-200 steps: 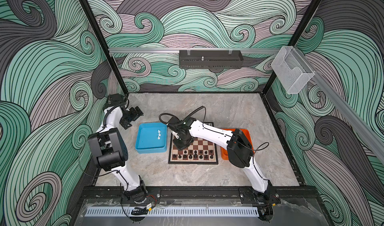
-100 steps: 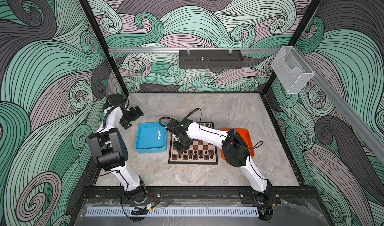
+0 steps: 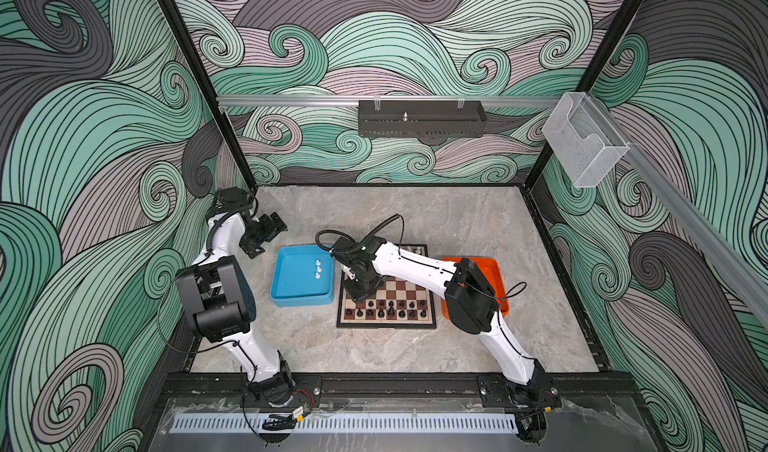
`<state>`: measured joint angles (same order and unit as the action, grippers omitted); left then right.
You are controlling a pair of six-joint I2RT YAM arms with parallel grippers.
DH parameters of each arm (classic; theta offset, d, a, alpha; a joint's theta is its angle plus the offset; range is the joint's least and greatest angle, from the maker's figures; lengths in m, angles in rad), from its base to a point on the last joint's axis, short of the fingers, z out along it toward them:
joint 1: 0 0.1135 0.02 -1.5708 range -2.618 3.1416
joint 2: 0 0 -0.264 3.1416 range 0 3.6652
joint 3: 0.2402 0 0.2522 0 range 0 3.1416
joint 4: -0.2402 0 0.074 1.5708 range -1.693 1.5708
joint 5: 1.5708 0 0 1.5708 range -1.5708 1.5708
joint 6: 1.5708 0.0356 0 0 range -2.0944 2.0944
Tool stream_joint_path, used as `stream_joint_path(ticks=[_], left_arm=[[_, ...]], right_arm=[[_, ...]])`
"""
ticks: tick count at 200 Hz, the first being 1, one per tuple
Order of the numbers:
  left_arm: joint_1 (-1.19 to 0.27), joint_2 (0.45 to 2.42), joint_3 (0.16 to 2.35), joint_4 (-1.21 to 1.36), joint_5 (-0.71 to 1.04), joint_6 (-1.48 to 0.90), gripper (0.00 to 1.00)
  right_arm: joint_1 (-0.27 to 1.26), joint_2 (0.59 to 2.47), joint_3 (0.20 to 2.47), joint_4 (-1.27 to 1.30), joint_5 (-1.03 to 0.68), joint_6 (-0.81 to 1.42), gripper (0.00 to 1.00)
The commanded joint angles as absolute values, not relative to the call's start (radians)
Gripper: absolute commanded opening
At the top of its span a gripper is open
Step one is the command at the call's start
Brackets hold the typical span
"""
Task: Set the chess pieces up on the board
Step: 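Lower the black pawn beside the placed black pawns, then open the right gripper to release the black pawn on the near rank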
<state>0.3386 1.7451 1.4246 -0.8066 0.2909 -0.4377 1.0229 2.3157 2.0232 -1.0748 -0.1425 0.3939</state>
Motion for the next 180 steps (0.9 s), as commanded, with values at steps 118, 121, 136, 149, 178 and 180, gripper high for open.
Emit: stream_joint_path(ticks=[118, 121, 136, 149, 178, 180], left_arm=[[0.346, 1.735, 1.424, -0.799, 0.310, -0.449, 0.99], [0.346, 1.733, 1.424, -0.801, 0.309, -0.449, 0.99], [0.345, 1.734, 1.424, -0.801, 0.310, -0.449, 0.99], [0.346, 1.733, 1.424, -0.799, 0.310, -0.449, 0.99], [0.346, 1.733, 1.424, -0.801, 0.310, -0.449, 0.99], [0.345, 1.733, 1.424, -0.800, 0.310, -0.449, 0.99]], right_arm=[[1.027, 2.361, 2.051, -1.113, -0.149, 0.394, 0.14], [1.027, 2.361, 2.050, -1.113, -0.150, 0.394, 0.14], [1.027, 2.359, 2.051, -1.114, -0.144, 0.394, 0.14], [1.027, 2.358, 2.049, -1.117, -0.137, 0.394, 0.14], [1.027, 2.353, 2.048, -1.119, -0.121, 0.396, 0.14], [1.027, 2.353, 2.047, -1.119, -0.122, 0.396, 0.14]])
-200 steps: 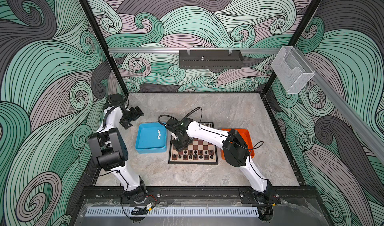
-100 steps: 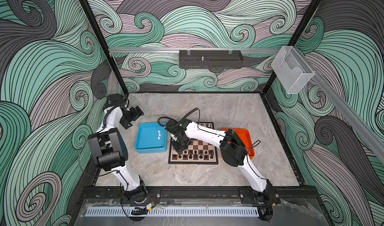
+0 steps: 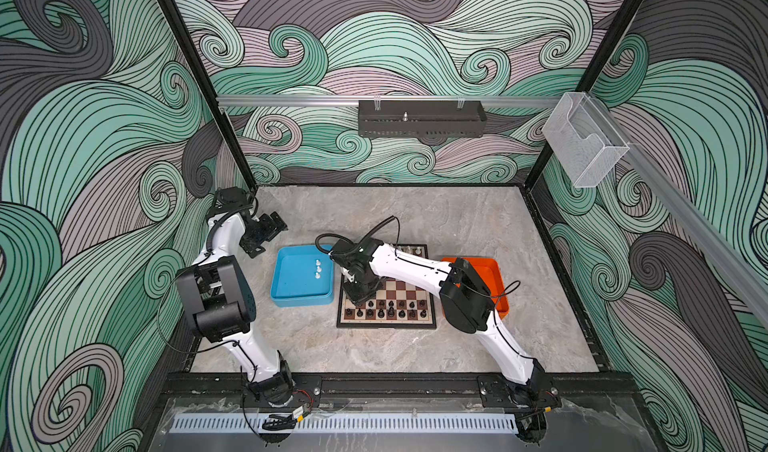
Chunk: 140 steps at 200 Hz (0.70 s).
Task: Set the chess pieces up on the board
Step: 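Open the right gripper to release the black pawn on the near rank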
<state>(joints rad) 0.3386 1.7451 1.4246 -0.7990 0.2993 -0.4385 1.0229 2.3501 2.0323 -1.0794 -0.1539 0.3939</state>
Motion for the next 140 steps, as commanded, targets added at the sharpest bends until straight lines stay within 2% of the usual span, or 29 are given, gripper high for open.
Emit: stream_joint_path(ticks=[1, 58, 105, 140], left_arm=[[0.346, 1.734, 1.424, -0.799, 0.310, -0.449, 0.99], [0.346, 1.732, 1.424, -0.799, 0.310, -0.449, 0.99], [0.346, 1.732, 1.424, -0.798, 0.310, -0.448, 0.99], [0.346, 1.732, 1.424, -0.798, 0.310, -0.447, 0.99]], right_arm=[[1.027, 2.353, 2.047, -1.119, -0.122, 0.396, 0.14], [1.028, 2.355, 2.048, -1.119, -0.127, 0.397, 0.14], [1.027, 2.355, 2.049, -1.119, -0.130, 0.394, 0.23], [1.028, 2.349, 2.057, -1.119, -0.128, 0.393, 0.26]])
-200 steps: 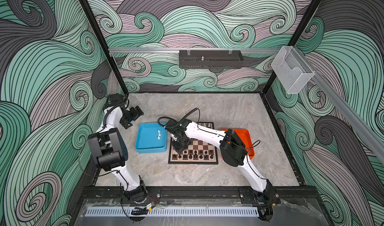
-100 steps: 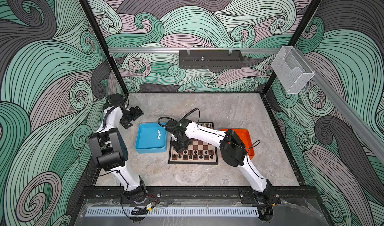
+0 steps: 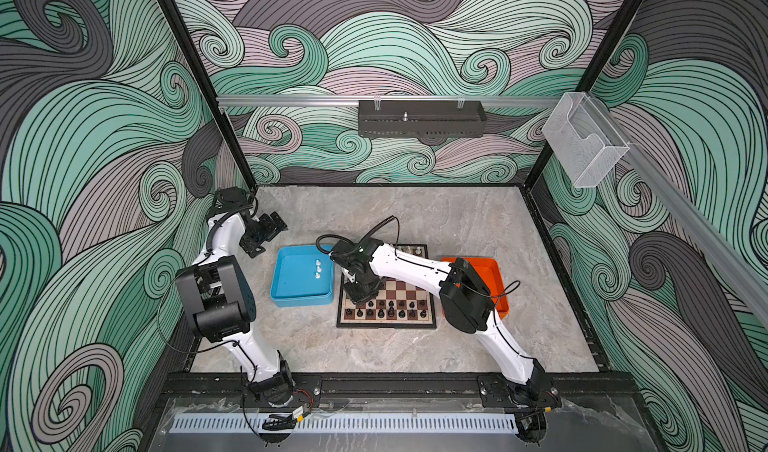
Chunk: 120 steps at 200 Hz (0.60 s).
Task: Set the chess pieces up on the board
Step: 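Open the right gripper to release the black pawn on the near rank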
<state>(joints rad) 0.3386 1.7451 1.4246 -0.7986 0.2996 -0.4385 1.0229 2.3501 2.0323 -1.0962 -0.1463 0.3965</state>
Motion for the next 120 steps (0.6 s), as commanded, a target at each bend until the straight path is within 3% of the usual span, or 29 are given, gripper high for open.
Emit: stream_joint_path(ticks=[1, 120], left_arm=[[0.346, 1.732, 1.424, -0.798, 0.310, -0.448, 0.99], [0.347, 1.731, 1.422, -0.798, 0.310, -0.447, 0.99]], right_arm=[[1.027, 2.349, 2.057, -1.118, -0.127, 0.393, 0.26], [1.026, 2.312, 2.083, -1.119, -0.130, 0.382, 0.32]])
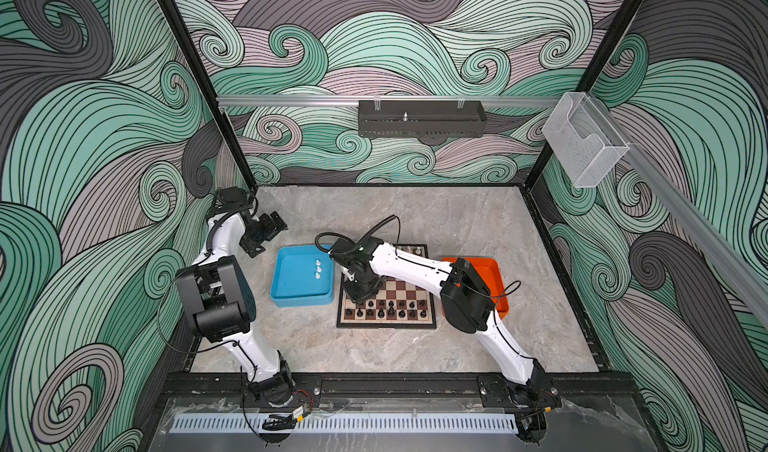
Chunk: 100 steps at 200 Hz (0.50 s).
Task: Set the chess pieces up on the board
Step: 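Open the right gripper to release the black pawn on the near rank, then raise the right gripper back over the orange tray while the left moves over the board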
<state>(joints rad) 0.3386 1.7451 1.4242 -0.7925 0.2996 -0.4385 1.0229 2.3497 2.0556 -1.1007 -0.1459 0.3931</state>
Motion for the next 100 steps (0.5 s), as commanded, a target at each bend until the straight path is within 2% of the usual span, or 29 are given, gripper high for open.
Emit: stream_joint_path(ticks=[1, 100], left_arm=[[0.346, 1.731, 1.422, -0.798, 0.310, -0.447, 0.99], [0.327, 1.706, 1.398, -0.766, 0.325, -0.445, 0.99]], right_arm=[[1.026, 2.311, 2.083, -1.119, -0.130, 0.383, 0.32], [0.969, 2.187, 2.067, -1.124, -0.141, 0.365, 0.37]])
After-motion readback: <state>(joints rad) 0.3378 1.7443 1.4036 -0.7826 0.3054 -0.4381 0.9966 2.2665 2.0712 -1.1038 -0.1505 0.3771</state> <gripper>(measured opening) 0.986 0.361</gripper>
